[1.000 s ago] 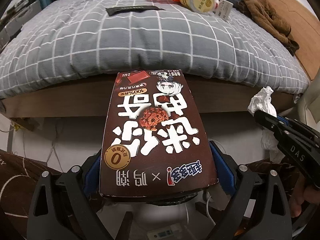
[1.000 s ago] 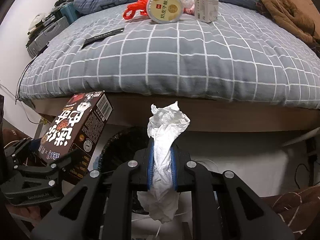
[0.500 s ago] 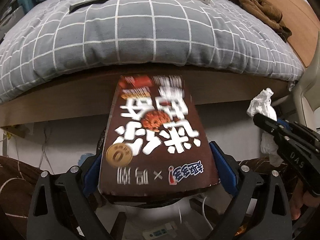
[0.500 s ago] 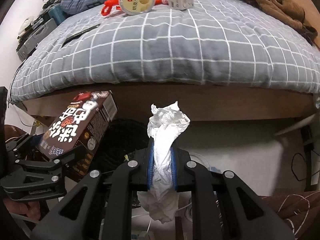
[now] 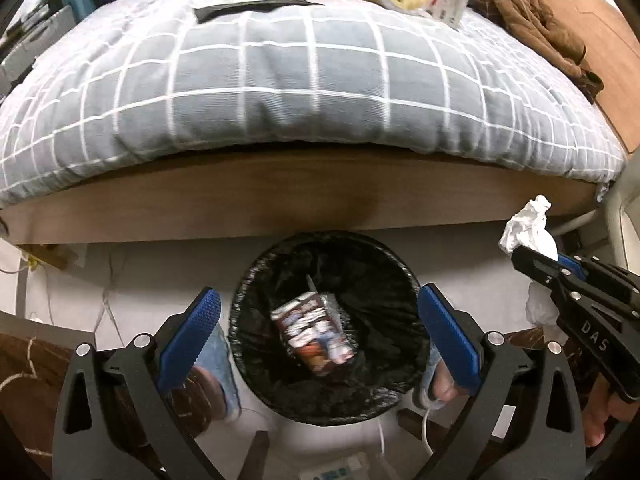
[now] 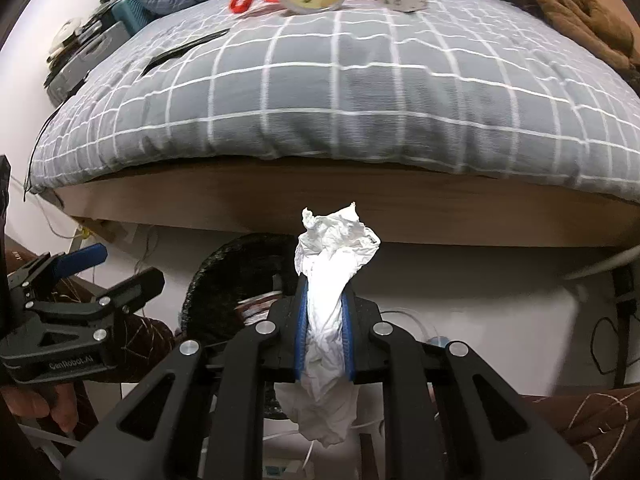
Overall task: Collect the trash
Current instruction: 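Lower the snack box into the bin and open the left tool, then lower the white tissue into the bin and open the right tool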
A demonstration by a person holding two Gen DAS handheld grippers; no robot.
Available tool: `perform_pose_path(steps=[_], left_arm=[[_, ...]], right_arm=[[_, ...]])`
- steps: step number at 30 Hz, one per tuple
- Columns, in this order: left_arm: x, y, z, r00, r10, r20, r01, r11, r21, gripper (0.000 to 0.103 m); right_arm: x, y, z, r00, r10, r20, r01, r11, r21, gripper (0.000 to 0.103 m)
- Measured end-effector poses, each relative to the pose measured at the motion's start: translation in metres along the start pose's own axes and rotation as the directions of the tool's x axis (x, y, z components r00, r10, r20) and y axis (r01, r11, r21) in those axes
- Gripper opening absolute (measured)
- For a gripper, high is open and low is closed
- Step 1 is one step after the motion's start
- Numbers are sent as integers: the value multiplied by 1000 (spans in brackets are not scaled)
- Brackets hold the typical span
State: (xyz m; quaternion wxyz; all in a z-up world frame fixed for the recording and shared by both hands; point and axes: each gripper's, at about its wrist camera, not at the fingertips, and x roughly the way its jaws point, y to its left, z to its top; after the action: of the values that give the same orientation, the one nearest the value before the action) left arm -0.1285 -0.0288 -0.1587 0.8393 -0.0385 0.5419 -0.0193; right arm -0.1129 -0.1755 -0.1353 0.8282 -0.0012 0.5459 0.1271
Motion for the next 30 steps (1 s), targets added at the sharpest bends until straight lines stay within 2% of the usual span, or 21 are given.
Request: perform_pose_path(steps=[9,12,19,21,23,30], left_arm=[[-10,53,2,999,39,24,-38,997,-63,97],[-12,68,1,999,31,22,-29,996,-87,97],[-7,85,-4,998,58,7,-57,993,-101,97],[-5,90,-6,998,59,-3,-59,992,-108,97],[-4,92,-5,998,57,-2,-57,991,-118,97],[-2,90,-5,997,75,-1,-74,991,-107,97]], right_arm=[[18,47,4,998,42,-36,-44,997,-69,15],[28,61,3,996,56,-65,-61,995,-83,15],[56,77,-1,991,32,-133,-46,994,-102,17],[60,79,-1,990,23,-141,-37,994,-101,22],[64,81,0,990,14,-143,-28,994,-101,34],[66,81,0,990,2,-138,-14,996,-92,58]])
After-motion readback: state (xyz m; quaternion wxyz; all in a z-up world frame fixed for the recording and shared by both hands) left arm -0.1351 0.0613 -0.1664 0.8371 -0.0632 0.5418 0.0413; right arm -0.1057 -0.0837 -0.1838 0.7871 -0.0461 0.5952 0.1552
